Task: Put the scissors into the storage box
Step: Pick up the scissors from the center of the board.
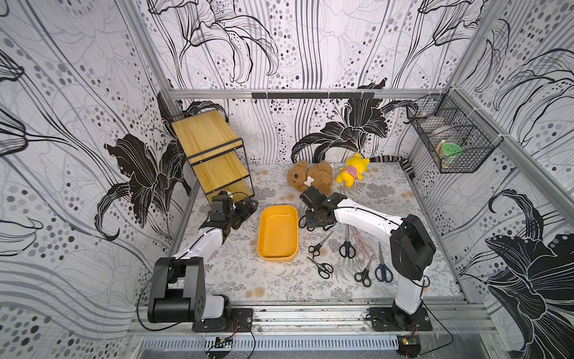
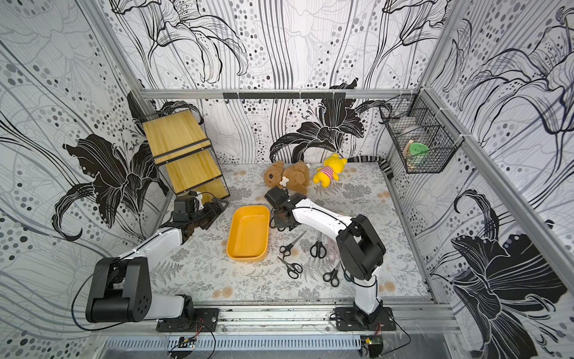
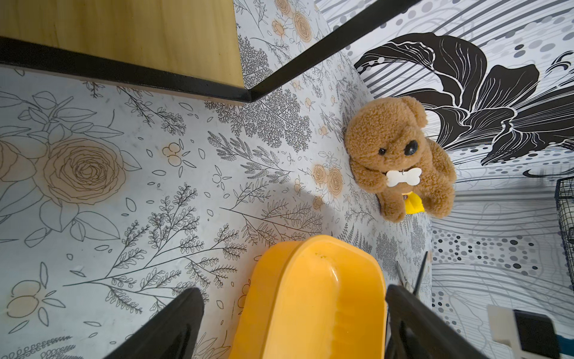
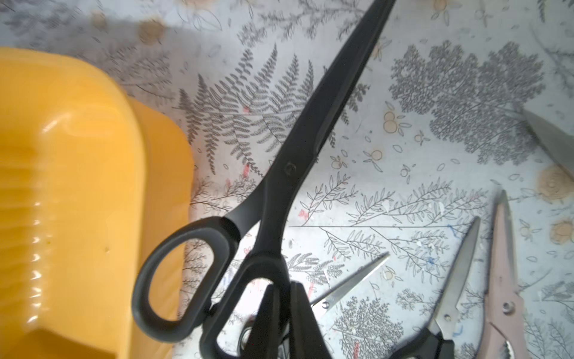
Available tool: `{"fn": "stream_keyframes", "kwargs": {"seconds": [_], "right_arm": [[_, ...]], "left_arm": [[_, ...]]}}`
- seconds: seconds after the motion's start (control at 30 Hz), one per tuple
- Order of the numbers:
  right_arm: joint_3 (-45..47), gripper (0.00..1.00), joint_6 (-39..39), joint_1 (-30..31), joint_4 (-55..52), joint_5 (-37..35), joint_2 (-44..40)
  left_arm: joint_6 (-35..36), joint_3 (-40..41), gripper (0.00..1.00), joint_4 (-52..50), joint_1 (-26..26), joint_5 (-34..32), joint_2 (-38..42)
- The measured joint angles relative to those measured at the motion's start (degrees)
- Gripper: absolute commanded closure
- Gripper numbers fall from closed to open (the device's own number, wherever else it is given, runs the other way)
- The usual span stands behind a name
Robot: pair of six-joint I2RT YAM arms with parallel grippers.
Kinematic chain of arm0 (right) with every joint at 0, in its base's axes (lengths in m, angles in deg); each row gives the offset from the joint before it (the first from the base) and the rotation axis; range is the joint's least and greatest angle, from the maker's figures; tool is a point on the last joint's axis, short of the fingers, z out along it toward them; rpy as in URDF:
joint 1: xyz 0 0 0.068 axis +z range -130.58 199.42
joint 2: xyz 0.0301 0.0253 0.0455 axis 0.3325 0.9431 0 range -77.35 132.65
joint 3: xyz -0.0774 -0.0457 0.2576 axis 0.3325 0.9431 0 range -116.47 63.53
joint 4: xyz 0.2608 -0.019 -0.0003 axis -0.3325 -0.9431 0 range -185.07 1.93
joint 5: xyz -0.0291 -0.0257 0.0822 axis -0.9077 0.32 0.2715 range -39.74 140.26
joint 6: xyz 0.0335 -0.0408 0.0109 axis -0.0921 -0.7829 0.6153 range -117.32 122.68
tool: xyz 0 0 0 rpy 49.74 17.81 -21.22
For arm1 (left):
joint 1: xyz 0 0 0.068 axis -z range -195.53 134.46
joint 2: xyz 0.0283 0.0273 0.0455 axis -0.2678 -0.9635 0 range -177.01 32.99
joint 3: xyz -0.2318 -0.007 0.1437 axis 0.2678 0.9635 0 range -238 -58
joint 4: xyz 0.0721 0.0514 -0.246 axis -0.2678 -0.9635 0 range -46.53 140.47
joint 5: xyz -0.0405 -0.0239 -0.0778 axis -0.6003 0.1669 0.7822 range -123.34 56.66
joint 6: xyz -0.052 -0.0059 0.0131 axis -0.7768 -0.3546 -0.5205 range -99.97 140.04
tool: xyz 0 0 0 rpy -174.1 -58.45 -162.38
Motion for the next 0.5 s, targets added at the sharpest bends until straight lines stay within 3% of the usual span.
{"fn": "stream_keyframes", "kwargs": {"seconds": [0.5], "right_arm": [[-6.80,1.00,-0.02,9.94,-2.99,-0.39,1.51]], "left_arm": [[-0.07,0.24,0.04,0.22,-0.39,0.13,0.02]]}}
